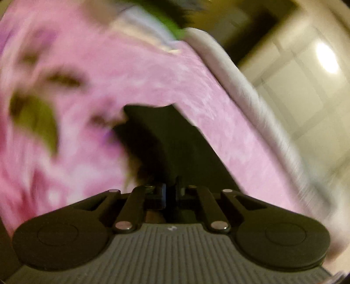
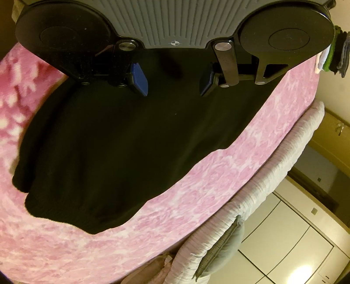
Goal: Fold clothes
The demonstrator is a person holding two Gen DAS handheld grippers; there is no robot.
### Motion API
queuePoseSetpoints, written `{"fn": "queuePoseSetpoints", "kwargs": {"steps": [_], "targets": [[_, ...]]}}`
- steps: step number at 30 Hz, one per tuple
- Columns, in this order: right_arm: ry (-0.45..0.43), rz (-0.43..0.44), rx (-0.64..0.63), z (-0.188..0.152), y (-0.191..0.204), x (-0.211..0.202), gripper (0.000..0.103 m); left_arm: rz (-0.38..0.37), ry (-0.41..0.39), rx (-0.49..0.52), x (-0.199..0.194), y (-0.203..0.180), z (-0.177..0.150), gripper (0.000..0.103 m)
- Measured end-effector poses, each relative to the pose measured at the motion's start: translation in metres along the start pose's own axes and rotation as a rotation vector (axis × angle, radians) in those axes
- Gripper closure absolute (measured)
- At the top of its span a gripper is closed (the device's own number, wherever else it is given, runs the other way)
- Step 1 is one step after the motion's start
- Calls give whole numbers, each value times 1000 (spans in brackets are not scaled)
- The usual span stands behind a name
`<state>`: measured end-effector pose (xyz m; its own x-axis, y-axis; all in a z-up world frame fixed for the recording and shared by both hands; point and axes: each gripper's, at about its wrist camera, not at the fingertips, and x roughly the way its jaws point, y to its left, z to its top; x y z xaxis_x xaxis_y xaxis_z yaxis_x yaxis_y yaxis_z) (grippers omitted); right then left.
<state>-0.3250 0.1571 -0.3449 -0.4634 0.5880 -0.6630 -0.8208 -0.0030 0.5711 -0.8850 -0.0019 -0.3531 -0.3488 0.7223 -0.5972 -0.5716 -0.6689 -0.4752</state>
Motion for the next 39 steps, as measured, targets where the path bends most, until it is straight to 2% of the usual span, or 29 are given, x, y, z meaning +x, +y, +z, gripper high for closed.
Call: {"fn": "queuePoseSetpoints", "kwargs": {"steps": [2, 5, 9, 10, 12, 15, 23, 24, 27, 30, 34, 36, 39], "targets": [[-13, -5, -1, 2, -3, -4, 47, 34, -39, 226, -8, -38, 2, 100], [-33, -6, 4, 4, -8, -13, 47, -17, -83, 524, -25, -104, -8, 100], [-55, 6, 25, 6, -18, -25, 47, -131, -134, 955, -53, -193, -66, 100], [-59, 9, 30, 6, -21, -28, 47, -179, -126, 1054, -58, -211, -91, 100], [-61, 12, 38, 8, -23, -31, 47, -262, -101, 1216, -63, -237, -142, 99], [-61, 14, 52, 9, -28, -35, 47, -343, 7, 1389, -56, -254, -210, 92], [-60, 35, 47, 9, -31, -45, 47, -438, 196, 1060, -63, -230, -204, 85], [-52, 38, 38, 8, -28, -42, 47, -446, 214, 984, -63, -223, -189, 85], [-3, 100, -4, 0, -6, -27, 47, -422, 240, 817, -64, -201, -154, 86], [70, 199, -22, -11, 23, -3, 47, -364, 271, 720, -62, -183, -128, 87], [184, 329, 22, -26, 59, 35, 47, -353, 286, 600, -54, -165, -107, 88], [256, 355, 78, -33, 71, 57, 47, -363, 296, 541, -52, -154, -100, 88], [280, 351, 131, -37, 82, 76, 47, -371, 298, 495, -49, -143, -92, 88]]}}
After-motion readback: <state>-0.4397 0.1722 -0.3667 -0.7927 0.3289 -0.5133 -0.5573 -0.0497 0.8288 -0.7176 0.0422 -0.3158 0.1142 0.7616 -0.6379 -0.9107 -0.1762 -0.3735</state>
